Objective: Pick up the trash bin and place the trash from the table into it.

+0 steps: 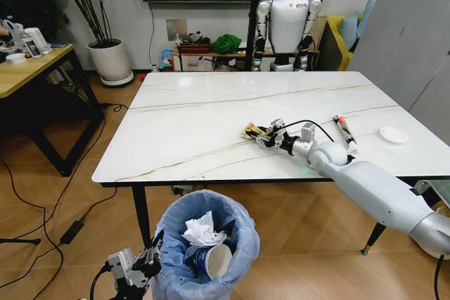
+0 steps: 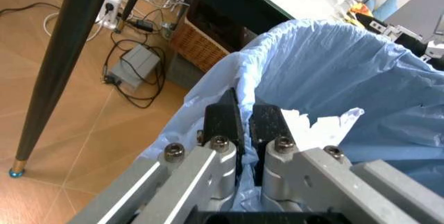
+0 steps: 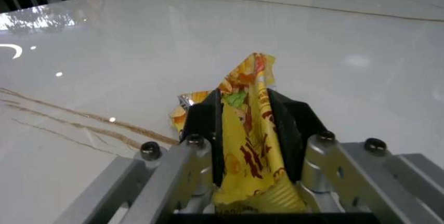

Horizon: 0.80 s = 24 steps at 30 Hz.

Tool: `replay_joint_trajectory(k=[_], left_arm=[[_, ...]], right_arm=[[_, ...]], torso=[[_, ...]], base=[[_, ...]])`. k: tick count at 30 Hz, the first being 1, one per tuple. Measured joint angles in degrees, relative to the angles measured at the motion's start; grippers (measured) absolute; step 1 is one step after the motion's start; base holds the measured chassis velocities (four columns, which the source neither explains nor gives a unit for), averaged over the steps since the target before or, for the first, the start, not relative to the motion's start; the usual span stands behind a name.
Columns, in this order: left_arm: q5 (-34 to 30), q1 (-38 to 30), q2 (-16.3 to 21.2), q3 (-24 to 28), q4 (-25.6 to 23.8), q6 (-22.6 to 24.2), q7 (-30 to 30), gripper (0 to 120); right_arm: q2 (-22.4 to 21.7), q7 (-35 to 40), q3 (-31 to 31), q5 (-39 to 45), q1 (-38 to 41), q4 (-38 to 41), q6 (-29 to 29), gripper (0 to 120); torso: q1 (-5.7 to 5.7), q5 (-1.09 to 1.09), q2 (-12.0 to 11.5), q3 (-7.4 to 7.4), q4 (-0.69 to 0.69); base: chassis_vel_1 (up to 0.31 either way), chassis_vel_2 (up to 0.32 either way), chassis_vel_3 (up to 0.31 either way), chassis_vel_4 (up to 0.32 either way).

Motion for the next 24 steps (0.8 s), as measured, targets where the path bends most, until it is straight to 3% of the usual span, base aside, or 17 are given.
replay_joint_trajectory(k=[6, 17, 20, 24], left_arm=[[-0.44, -0.05, 0.15, -0.42, -0.09, 0.00, -0.02, 0], [-0.72, -0.30, 0.36, -0.02, -0.10, 0.03, -0.15, 0], [-0.68, -0.19, 0.81, 0.48, -0.10, 0.03, -0.31, 0], [-0.68, -0.16, 1.85, 1.36, -0.30, 0.04, -0.85, 0]], right_arm=[[0.05, -0.09, 0.06, -0.11, -0.60, -0.02, 0.14, 0], [-1.54, -0.30, 1.81, 0.41, -1.84, 2.57, 0.48, 0], [-4.34, -1.00, 4.26, 1.94, -2.72, 7.24, 1.65, 0], [-11.21, -3.54, 6.68, 4.98, -4.72, 16.44, 4.37, 0]], torso=[[0.00, 0.00, 0.00, 0.00, 0.00], [0.01, 0.04, -0.01, 0.01, 0.00], [0.01, -0.01, 0.00, 0.00, 0.01], [0.01, 0.01, 0.00, 0.00, -0.02]], base=[[0.000, 0.000, 0.000, 0.000], [0.000, 0.000, 0.000, 0.000], [0.000, 0.000, 0.000, 0.000], [0.000, 0.000, 0.000, 0.000]])
